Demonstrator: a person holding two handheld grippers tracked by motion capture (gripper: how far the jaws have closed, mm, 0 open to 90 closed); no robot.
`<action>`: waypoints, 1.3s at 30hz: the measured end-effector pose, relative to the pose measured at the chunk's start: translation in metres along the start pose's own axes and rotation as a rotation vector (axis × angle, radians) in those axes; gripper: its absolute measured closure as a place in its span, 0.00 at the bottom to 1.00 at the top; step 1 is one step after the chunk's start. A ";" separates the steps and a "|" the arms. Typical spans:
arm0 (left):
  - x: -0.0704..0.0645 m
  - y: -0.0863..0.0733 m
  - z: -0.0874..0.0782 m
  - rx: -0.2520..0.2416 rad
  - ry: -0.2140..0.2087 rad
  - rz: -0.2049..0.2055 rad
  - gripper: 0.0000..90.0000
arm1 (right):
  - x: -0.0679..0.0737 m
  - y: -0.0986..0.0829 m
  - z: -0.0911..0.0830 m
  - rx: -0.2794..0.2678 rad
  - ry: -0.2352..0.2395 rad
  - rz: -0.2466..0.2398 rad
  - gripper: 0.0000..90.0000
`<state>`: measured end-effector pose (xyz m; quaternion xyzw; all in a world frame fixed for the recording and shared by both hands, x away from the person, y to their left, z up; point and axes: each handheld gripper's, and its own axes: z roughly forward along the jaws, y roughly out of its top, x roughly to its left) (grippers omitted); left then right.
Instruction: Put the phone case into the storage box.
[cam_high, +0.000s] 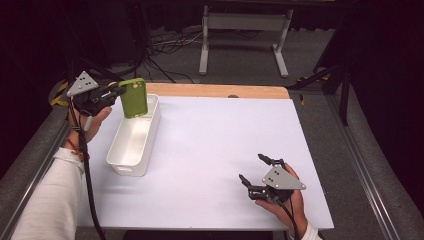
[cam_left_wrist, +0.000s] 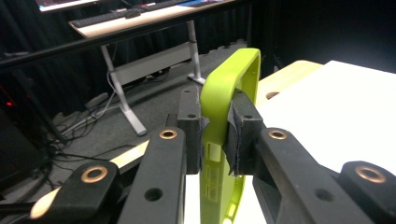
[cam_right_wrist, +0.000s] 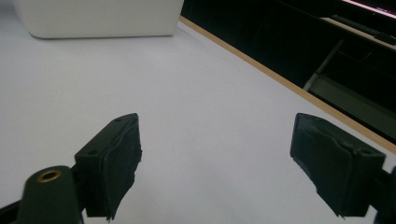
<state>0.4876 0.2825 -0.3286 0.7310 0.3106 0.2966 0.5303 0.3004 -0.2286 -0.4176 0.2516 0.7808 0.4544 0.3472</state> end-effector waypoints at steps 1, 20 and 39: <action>0.001 -0.002 0.002 -0.003 -0.005 -0.005 0.87 | 0.000 0.000 0.001 0.004 -0.003 -0.001 0.19; 0.016 -0.032 0.042 0.005 -0.077 -0.039 0.87 | 0.007 -0.009 -0.003 0.061 -0.006 0.000 0.19; 0.024 -0.055 0.061 0.027 -0.055 -0.083 0.86 | 0.012 -0.013 -0.007 0.092 -0.003 -0.006 0.19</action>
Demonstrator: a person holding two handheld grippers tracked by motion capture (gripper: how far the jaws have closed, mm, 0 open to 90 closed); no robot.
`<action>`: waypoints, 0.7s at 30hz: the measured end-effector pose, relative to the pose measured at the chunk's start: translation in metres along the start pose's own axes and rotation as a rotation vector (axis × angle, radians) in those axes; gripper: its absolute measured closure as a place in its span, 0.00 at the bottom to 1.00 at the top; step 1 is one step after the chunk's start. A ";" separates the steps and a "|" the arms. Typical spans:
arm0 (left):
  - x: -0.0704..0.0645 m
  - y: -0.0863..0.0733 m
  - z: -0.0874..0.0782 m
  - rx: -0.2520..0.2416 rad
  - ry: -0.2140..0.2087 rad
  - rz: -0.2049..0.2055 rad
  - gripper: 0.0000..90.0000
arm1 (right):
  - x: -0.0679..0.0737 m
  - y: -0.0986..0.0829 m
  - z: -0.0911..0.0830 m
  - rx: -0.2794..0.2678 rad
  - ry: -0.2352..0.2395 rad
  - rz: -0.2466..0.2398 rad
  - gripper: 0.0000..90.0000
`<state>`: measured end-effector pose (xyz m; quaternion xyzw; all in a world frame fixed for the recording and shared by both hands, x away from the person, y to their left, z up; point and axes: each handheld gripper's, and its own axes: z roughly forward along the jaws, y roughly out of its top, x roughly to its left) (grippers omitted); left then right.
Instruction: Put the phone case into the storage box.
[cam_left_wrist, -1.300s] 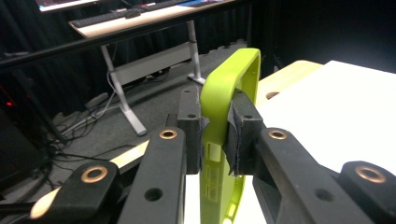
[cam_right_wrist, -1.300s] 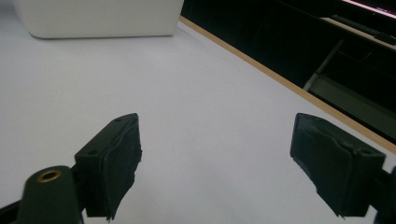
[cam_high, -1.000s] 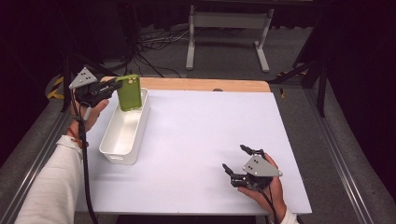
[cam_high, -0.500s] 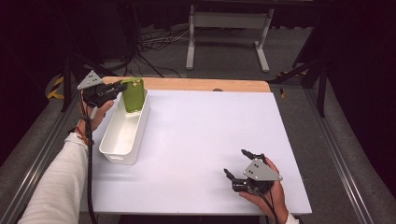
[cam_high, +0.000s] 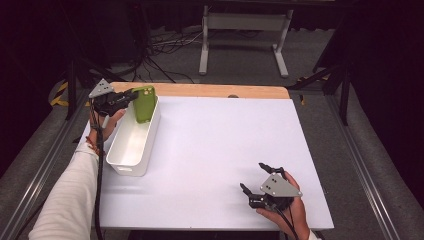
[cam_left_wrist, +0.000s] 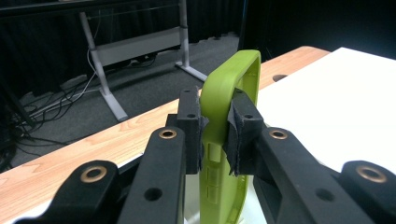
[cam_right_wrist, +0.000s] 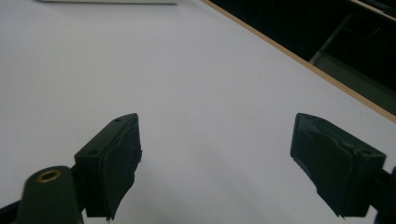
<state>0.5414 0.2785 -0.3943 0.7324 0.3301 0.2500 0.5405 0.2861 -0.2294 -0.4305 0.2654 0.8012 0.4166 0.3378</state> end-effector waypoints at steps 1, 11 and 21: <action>-0.001 0.000 0.000 0.002 0.011 0.004 0.86 | 0.000 0.000 0.000 0.000 0.000 0.003 0.19; -0.002 0.003 0.014 0.083 0.105 0.081 0.77 | 0.003 -0.001 0.005 0.030 0.023 -0.014 0.20; 0.003 0.000 0.020 0.134 0.174 0.089 0.69 | 0.004 -0.001 0.008 0.047 0.047 -0.022 0.21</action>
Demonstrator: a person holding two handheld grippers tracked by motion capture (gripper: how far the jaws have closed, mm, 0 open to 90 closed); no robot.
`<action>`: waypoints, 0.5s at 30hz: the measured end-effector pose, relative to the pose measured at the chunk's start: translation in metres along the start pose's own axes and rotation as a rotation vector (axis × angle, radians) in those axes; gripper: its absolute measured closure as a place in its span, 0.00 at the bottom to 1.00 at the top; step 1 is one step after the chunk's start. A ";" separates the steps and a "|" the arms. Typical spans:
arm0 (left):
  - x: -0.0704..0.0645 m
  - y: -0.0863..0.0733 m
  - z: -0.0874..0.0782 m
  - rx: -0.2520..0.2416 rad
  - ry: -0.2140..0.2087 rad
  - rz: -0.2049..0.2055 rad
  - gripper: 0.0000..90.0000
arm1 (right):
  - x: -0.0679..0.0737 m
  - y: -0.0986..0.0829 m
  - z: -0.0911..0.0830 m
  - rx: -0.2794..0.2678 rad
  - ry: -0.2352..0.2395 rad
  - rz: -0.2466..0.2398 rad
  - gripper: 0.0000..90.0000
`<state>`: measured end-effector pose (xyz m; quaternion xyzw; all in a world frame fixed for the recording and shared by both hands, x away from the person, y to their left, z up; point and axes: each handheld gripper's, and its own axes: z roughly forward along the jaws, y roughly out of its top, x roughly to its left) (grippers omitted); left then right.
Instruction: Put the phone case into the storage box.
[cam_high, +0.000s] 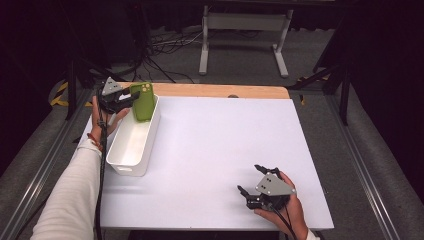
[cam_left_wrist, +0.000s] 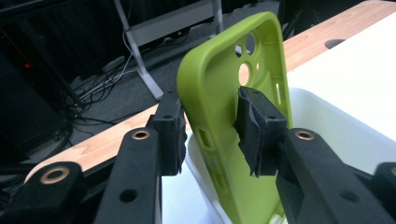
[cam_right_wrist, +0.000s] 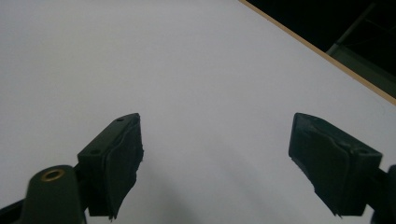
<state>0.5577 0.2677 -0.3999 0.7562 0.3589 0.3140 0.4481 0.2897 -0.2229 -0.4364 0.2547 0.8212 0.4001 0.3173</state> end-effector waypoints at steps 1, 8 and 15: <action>0.001 -0.001 0.001 0.009 0.004 0.004 0.66 | 0.000 0.000 0.000 0.001 0.001 0.000 0.21; 0.001 -0.003 0.003 0.017 0.035 -0.011 0.60 | 0.002 0.003 -0.001 -0.011 0.014 0.013 0.21; 0.003 -0.002 -0.004 0.003 0.023 -0.032 0.58 | 0.002 0.003 -0.002 -0.004 0.009 0.001 0.21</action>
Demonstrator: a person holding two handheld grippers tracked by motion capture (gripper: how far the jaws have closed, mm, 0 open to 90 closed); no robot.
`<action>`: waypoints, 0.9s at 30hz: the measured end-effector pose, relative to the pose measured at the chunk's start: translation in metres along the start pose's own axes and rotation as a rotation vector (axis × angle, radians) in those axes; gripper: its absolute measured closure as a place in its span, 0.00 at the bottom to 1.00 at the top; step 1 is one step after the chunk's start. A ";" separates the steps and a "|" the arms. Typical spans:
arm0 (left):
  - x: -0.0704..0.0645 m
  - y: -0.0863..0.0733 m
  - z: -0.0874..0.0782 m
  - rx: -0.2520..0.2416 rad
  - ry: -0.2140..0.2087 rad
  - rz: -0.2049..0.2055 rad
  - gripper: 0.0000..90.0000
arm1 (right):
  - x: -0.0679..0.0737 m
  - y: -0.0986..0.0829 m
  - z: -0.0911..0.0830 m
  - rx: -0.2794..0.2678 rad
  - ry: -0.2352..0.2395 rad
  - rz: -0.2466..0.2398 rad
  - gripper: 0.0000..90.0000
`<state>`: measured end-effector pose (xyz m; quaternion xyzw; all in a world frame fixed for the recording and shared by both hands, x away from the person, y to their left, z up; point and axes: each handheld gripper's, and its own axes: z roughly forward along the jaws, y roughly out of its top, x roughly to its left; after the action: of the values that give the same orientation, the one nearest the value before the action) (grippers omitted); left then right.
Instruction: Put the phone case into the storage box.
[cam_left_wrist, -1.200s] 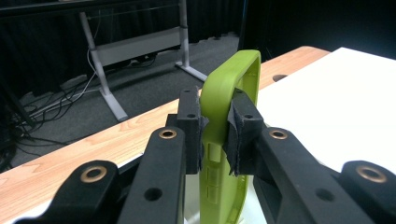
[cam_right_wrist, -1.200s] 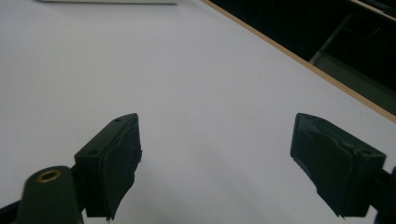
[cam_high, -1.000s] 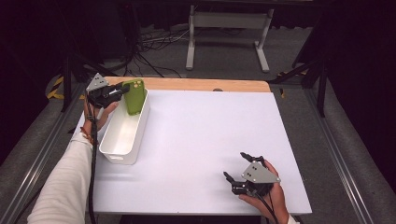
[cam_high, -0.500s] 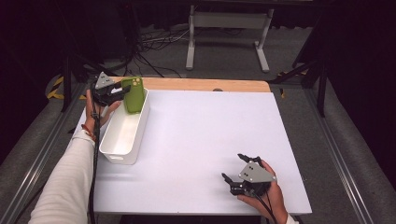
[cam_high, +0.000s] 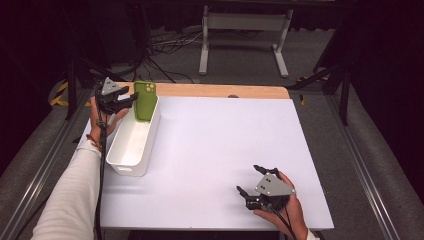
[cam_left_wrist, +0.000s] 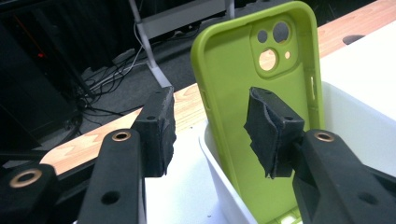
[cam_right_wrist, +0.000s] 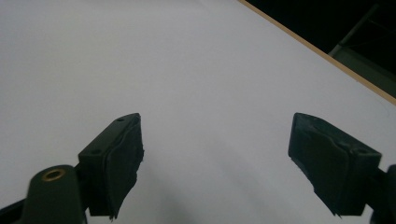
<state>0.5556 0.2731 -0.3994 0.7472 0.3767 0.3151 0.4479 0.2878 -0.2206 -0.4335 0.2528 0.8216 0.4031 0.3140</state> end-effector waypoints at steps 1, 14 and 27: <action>0.000 0.000 0.000 0.000 0.000 0.000 0.58 | 0.000 0.000 0.000 -0.002 -0.002 0.001 0.21; -0.001 0.002 -0.023 -0.056 -0.015 -0.011 0.54 | 0.001 0.005 -0.003 -0.045 -0.017 0.003 0.22; -0.021 0.003 -0.047 -0.101 -0.041 0.017 0.45 | -0.003 0.005 0.001 -0.048 -0.026 0.011 0.23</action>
<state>0.5075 0.2753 -0.3805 0.7330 0.3445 0.3221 0.4901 0.2914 -0.2191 -0.4288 0.2551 0.8060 0.4211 0.3284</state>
